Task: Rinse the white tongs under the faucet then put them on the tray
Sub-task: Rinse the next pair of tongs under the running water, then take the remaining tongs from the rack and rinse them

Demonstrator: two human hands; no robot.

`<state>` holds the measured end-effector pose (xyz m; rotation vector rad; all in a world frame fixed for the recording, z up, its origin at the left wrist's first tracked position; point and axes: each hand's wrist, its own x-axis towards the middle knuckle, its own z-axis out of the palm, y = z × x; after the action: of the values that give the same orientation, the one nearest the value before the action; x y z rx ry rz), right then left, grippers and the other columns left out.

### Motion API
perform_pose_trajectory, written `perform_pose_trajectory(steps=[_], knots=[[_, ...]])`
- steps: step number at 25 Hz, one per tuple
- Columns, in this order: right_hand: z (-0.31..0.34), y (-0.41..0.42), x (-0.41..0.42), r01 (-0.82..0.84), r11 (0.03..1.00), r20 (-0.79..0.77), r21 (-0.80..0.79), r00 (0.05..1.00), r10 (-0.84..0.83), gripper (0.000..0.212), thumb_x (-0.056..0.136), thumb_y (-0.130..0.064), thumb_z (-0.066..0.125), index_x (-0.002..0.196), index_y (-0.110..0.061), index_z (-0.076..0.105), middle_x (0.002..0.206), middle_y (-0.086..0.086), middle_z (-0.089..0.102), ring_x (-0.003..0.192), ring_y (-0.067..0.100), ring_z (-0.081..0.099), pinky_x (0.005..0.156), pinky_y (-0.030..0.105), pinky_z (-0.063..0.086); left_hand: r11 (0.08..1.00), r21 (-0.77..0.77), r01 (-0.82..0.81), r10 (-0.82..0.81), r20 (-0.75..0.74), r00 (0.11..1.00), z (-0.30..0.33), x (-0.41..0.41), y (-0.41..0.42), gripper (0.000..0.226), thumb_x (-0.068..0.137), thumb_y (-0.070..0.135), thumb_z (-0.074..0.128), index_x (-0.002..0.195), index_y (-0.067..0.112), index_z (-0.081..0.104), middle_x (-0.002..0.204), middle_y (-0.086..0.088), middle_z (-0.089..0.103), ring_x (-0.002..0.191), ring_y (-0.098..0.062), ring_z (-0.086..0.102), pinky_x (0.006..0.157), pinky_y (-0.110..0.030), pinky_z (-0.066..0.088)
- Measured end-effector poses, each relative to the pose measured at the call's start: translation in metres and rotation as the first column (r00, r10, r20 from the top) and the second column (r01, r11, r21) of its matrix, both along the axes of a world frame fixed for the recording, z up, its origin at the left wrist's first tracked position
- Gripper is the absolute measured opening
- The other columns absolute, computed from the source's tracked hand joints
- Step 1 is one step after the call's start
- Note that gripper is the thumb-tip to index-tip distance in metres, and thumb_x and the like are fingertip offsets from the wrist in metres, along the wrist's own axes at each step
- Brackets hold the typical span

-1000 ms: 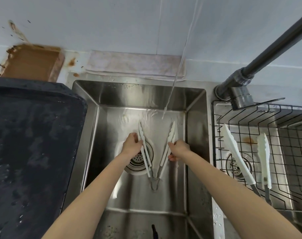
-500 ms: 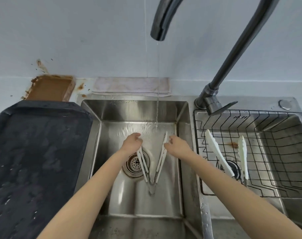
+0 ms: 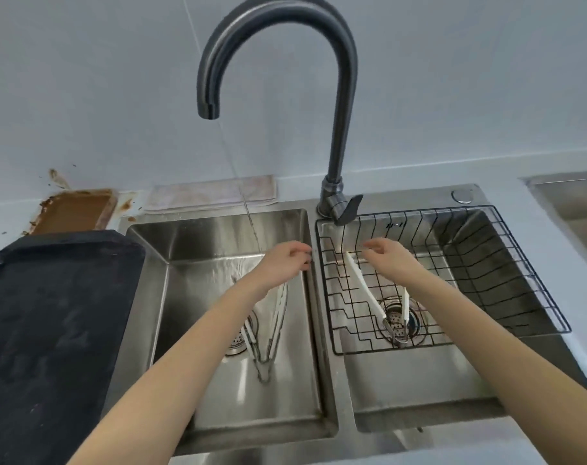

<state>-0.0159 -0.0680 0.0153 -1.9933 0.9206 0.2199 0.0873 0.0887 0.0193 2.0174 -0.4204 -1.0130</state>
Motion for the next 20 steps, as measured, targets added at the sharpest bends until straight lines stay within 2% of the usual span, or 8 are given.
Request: perform_pose_trajectory(steps=[4,7,9,11,13,15,18,20], knots=[[-0.019,-0.024,-0.028,0.046,0.998,-0.095,-0.037,0.994,-0.049,0.048,0.095,-0.023,0.042,0.14,-0.008,0.037,0.141,0.016,0.047,0.127,0.03,0.047,0.103,0.037,0.038,1.0,-0.02,0.006,-0.009,-0.121,0.993,-0.005,-0.032,-0.03,0.036,0.096,0.009,0.036,0.13,0.005,0.046,0.117,-0.009,0.06,0.109,-0.022,0.059,0.089,-0.025,0.048],[-0.039,-0.033,-0.042,0.091,0.996,-0.186,-0.002,0.978,-0.09,0.053,0.095,-0.023,0.042,0.143,-0.004,0.03,0.142,0.018,0.043,0.13,0.032,0.042,0.097,0.035,0.038,0.998,0.037,0.059,-0.052,-0.178,0.983,-0.016,-0.052,-0.049,0.042,0.095,0.01,0.037,0.136,0.005,0.039,0.094,-0.004,0.056,0.099,-0.021,0.053,0.093,-0.03,0.044],[-0.052,-0.038,-0.047,0.136,0.99,-0.218,0.028,0.968,-0.127,0.048,0.093,-0.022,0.042,0.135,-0.001,0.035,0.125,0.019,0.049,0.124,0.033,0.044,0.083,0.032,0.034,0.994,0.088,0.072,-0.05,-0.234,0.971,-0.024,-0.065,-0.057,0.045,0.095,0.014,0.038,0.138,0.004,0.035,0.094,-0.002,0.05,0.098,-0.019,0.048,0.091,-0.029,0.044],[-0.059,-0.04,-0.049,0.188,0.98,-0.22,0.063,0.961,-0.17,0.035,0.092,-0.021,0.041,0.122,-0.004,0.039,0.104,0.015,0.048,0.103,0.032,0.051,0.078,0.033,0.04,0.993,0.112,0.038,0.001,-0.325,0.946,-0.032,-0.076,-0.062,0.045,0.094,0.016,0.041,0.137,0.005,0.035,0.09,0.0,0.048,0.09,-0.015,0.049,0.082,-0.022,0.045],[-0.065,-0.039,-0.05,0.237,0.965,-0.202,0.109,0.956,-0.212,0.038,0.093,-0.018,0.041,0.127,0.0,0.037,0.091,0.011,0.052,0.091,0.031,0.058,0.083,0.04,0.052,0.994,0.108,-0.017,0.06,-0.401,0.914,-0.039,-0.082,-0.067,0.045,0.094,0.016,0.041,0.137,0.007,0.035,0.097,-0.001,0.054,0.085,-0.012,0.052,0.078,-0.02,0.047],[-0.069,-0.038,-0.051,0.277,0.951,-0.17,0.138,0.953,-0.252,0.037,0.095,-0.012,0.039,0.129,0.003,0.037,0.083,0.01,0.054,0.087,0.03,0.063,0.085,0.043,0.055,0.993,0.089,-0.082,0.113,-0.428,0.897,-0.042,-0.085,-0.072,0.045,0.094,0.014,0.041,0.138,0.005,0.034,0.116,-0.007,0.056,0.096,-0.017,0.056,0.088,-0.025,0.049],[-0.069,-0.037,-0.053,0.302,0.941,-0.131,0.153,0.95,-0.284,0.033,0.094,-0.007,0.039,0.125,0.004,0.042,0.082,0.01,0.057,0.085,0.029,0.064,0.076,0.041,0.057,0.985,0.063,-0.158,0.17,-0.435,0.884,-0.038,-0.088,-0.074,0.045,0.094,0.009,0.039,0.138,0.002,0.031,0.093,-0.002,0.054,0.095,-0.02,0.055,0.095,-0.03,0.047],[-0.066,-0.035,-0.056,0.318,0.93,-0.109,0.183,0.947,-0.302,0.031,0.093,-0.006,0.04,0.122,0.004,0.044,0.074,0.007,0.057,0.082,0.027,0.062,0.064,0.032,0.053,0.983,0.048,-0.177,0.18,-0.432,0.884,-0.035,-0.091,-0.073,0.044,0.094,0.008,0.038,0.137,0.0,0.033,0.083,0.002,0.05,0.09,-0.019,0.057,0.091,-0.028,0.048]])
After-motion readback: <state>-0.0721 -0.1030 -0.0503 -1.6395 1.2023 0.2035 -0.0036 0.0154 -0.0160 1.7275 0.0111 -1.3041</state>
